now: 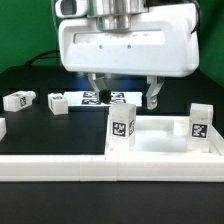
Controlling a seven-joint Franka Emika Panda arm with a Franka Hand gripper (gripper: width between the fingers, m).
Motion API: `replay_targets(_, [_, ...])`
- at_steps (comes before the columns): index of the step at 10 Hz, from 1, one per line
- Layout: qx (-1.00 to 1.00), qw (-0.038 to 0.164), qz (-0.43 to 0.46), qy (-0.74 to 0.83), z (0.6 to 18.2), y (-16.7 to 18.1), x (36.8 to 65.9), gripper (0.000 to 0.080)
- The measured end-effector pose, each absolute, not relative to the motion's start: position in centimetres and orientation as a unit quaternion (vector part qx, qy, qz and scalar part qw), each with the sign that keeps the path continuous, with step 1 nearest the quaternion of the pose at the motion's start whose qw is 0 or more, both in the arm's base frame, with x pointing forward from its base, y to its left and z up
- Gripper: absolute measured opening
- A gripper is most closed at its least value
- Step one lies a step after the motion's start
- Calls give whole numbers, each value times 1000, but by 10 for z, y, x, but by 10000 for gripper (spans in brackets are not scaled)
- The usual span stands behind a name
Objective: Assemble square table
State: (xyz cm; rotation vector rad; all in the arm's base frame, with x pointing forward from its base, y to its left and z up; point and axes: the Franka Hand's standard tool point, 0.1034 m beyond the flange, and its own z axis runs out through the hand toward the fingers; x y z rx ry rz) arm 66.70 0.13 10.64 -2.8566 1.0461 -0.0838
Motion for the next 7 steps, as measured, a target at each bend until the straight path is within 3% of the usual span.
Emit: replay_targets(7, [-931, 50, -23, 361, 106, 8, 665, 649])
